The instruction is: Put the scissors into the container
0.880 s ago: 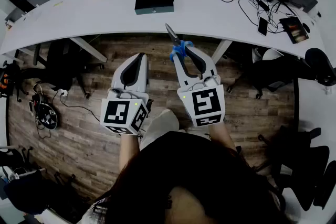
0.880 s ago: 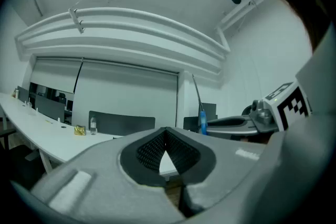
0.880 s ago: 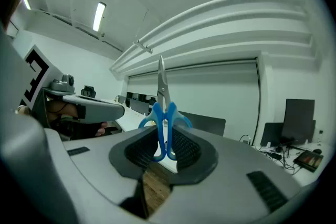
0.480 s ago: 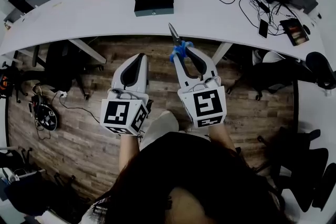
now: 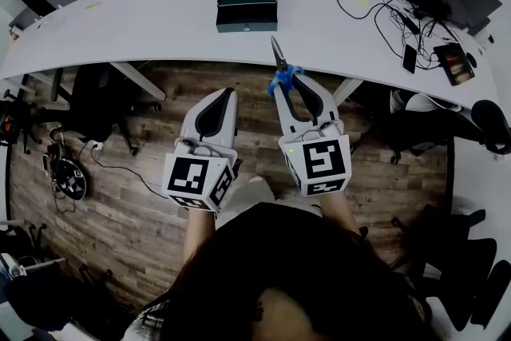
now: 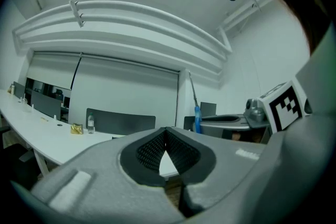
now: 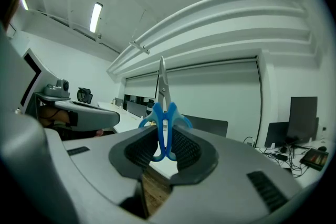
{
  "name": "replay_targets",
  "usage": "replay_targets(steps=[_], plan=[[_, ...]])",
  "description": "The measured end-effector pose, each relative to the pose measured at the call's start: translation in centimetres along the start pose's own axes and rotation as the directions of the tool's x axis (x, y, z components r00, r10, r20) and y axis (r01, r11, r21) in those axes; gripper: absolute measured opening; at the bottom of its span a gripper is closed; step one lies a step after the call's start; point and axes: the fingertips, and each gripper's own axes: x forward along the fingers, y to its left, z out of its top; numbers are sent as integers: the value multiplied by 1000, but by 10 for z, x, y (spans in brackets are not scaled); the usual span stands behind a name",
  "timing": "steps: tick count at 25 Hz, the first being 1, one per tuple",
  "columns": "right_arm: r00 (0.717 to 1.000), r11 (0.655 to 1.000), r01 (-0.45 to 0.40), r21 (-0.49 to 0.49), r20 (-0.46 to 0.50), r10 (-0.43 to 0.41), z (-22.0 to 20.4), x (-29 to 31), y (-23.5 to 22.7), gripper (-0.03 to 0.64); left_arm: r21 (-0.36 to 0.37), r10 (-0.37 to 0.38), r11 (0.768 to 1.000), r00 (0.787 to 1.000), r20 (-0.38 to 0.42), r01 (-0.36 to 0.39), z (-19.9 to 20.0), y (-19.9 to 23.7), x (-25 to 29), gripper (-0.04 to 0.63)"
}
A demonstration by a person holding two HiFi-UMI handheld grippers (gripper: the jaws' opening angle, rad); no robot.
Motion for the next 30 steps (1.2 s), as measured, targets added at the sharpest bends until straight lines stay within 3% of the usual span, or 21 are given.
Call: replay_targets(steps=[11, 30], plan=[[999, 999, 37, -14, -22, -37, 7, 41, 11, 90, -3, -27, 1000, 1000, 3, 27, 5, 48, 14, 11], [999, 999, 39, -8, -5, -39, 12, 67, 5, 91, -12, -21, 1000, 1000, 13, 21, 6, 69, 28, 11]])
